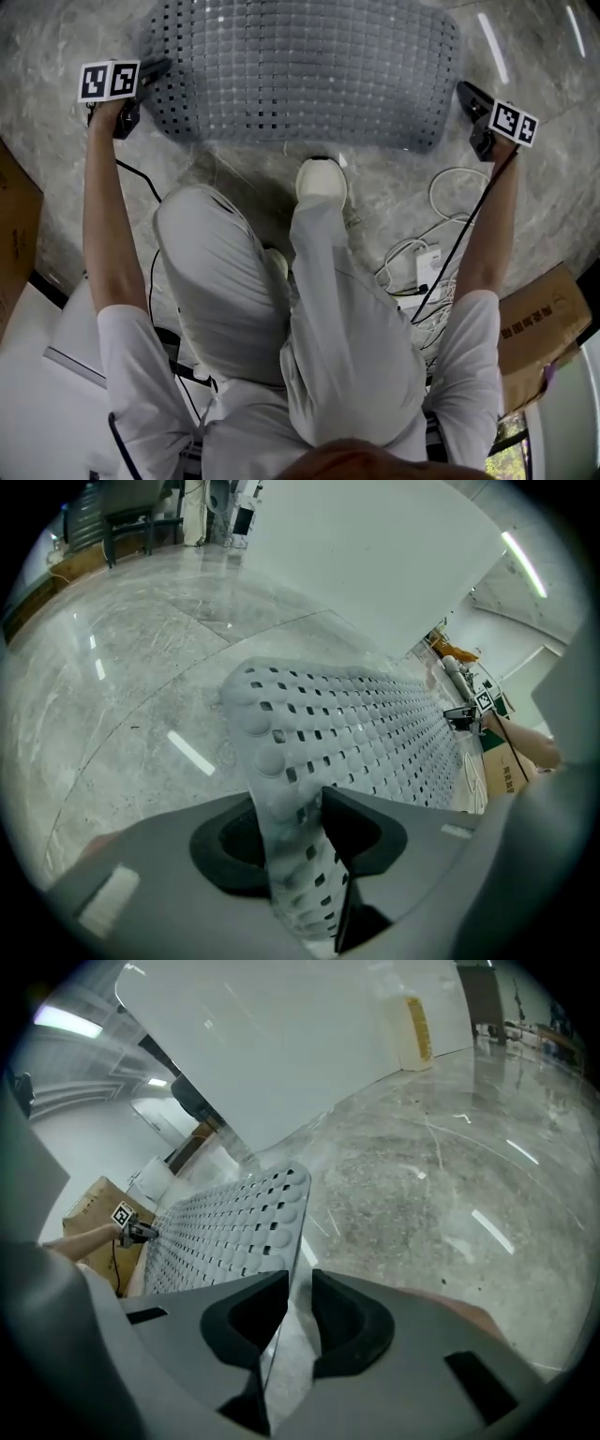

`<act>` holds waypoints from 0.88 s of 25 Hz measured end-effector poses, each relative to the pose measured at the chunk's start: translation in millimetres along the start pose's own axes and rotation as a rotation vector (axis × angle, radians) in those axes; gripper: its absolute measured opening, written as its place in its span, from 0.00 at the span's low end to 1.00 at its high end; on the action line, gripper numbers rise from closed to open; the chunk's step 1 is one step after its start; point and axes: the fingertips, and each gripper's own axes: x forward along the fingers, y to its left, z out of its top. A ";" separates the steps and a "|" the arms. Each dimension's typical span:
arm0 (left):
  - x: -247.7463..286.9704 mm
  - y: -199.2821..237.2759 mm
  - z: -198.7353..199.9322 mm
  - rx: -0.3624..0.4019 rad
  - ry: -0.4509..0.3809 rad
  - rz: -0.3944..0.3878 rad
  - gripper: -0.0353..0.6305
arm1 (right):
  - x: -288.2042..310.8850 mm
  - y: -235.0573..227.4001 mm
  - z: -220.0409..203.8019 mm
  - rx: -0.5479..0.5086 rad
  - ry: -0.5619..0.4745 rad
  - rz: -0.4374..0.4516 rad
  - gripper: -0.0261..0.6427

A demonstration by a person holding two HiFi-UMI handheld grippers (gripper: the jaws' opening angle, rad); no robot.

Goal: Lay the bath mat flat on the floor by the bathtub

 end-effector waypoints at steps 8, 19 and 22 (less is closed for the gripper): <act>-10.3 6.0 -0.7 0.011 -0.011 -0.017 0.34 | -12.1 -10.4 -5.6 -0.019 -0.010 -0.057 0.15; -48.0 25.0 -1.0 0.052 -0.149 0.105 0.24 | -10.5 38.6 7.6 -0.256 -0.113 -0.207 0.10; -50.8 3.9 9.0 0.076 -0.260 0.132 0.19 | -8.4 64.4 12.0 -0.327 -0.164 -0.236 0.07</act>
